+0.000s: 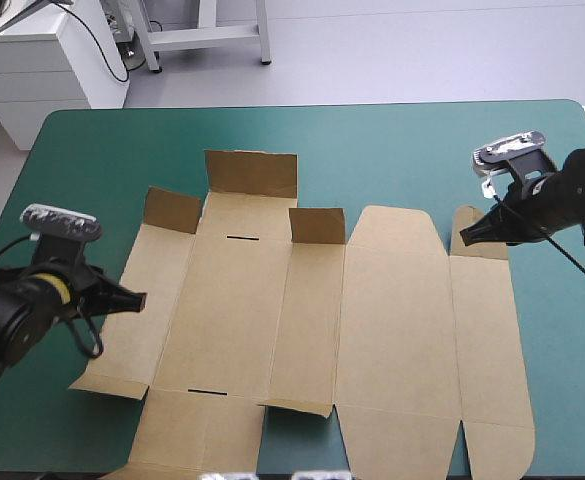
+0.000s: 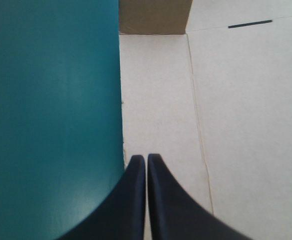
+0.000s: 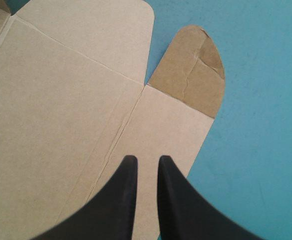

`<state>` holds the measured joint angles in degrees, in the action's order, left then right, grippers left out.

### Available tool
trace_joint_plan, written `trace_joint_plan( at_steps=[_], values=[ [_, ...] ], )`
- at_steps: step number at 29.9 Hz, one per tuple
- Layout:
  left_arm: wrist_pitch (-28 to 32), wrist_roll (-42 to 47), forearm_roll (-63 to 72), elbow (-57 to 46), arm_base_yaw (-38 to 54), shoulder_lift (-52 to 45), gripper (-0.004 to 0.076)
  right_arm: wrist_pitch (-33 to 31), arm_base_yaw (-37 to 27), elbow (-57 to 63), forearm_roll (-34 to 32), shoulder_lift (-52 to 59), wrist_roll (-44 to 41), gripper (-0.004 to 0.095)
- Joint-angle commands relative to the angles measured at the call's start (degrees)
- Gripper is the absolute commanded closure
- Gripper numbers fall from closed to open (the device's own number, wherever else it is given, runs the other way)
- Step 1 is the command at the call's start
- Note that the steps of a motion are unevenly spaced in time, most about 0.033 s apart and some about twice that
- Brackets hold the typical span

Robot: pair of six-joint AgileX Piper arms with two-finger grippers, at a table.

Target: Fold the box

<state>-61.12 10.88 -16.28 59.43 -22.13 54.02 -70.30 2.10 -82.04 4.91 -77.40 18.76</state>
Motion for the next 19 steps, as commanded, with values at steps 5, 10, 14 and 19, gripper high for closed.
trace_joint_plan(
  at_steps=[5, 10, 14, 19],
  values=[
    [3.96, -7.33, 8.21, 6.86, 14.06, 12.07, 0.0727, 3.65, -6.34, 4.25, 1.66, 7.49, 0.93, 0.0787],
    [3.79, -22.12, 28.91, 6.96, 29.39, 15.47, 0.0727, 5.61, -9.51, 6.38, 5.12, 10.72, 1.4, 0.0819],
    [0.17, -32.18, 42.63, 6.96, 40.3, 17.12, 0.0728, 5.2, -9.73, 8.0, 5.12, 11.1, 1.29, 0.0819],
    [-5.11, -39.79, 45.28, 6.96, 45.8, 19.47, 0.0728, 6.77, -9.73, 10.34, 6.71, 11.1, 1.29, 0.0821]
  ],
)
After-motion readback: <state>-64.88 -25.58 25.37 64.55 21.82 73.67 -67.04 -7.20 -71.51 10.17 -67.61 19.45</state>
